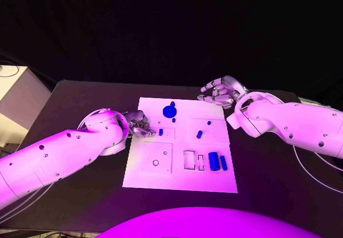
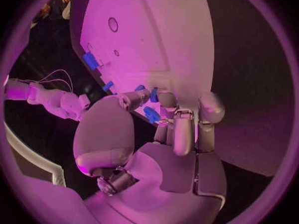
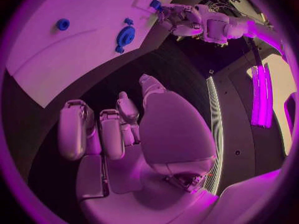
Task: Assemble the parts on the task board
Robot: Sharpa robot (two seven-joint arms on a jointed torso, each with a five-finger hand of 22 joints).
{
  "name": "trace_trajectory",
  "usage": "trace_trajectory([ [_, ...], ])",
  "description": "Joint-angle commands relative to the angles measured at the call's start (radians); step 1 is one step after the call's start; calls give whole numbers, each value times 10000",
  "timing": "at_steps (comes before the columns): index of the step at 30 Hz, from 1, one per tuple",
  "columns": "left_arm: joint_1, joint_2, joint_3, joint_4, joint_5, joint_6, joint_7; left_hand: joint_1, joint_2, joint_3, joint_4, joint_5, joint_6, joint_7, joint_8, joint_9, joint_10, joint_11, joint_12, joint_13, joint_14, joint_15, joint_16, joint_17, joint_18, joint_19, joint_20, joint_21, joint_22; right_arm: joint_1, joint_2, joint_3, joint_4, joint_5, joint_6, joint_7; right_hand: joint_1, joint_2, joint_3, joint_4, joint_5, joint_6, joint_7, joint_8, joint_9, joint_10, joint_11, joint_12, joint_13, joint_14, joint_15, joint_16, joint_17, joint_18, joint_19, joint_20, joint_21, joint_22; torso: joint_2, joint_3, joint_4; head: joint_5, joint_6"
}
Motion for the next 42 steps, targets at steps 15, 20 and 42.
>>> trace_trajectory([
  [15,-40,-3,-30,-64,94,84,-122,-165,86,-405,392,4,57,60,24,-109,96,6,70,79,839,-37,79,1874,-73,55,-11,24,28,-4,10,2,-5,-86,91,76,-70,-1,58,9,47,-46,-7,32,17,-29,4,-27,-8,532,-66,-53,867,169,61,-88,-34,765,6,0,4,3,11],
  [20,-40,-14,-29,-35,120,77,-115,-137,84,-852,622,22,96,48,70,-177,150,-5,110,140,859,-43,103,1934,-84,98,-11,51,84,-4,11,2,-9,-86,97,77,-70,-1,58,9,47,-46,-7,32,17,-29,4,-27,-8,532,-66,-53,867,169,61,-88,-34,765,3,0,-2,1,3],
  [42,-44,-125,-19,215,87,-38,-126,-87,167,-1455,705,32,192,12,158,-254,161,-31,87,99,874,-68,119,1979,-91,147,-34,81,142,-5,1,1,-13,-87,125,75,-103,-15,76,9,52,-46,-9,38,19,9,2,15,10,537,-67,-48,884,160,79,-90,-1,789,3,-8,2,-3,13],
])
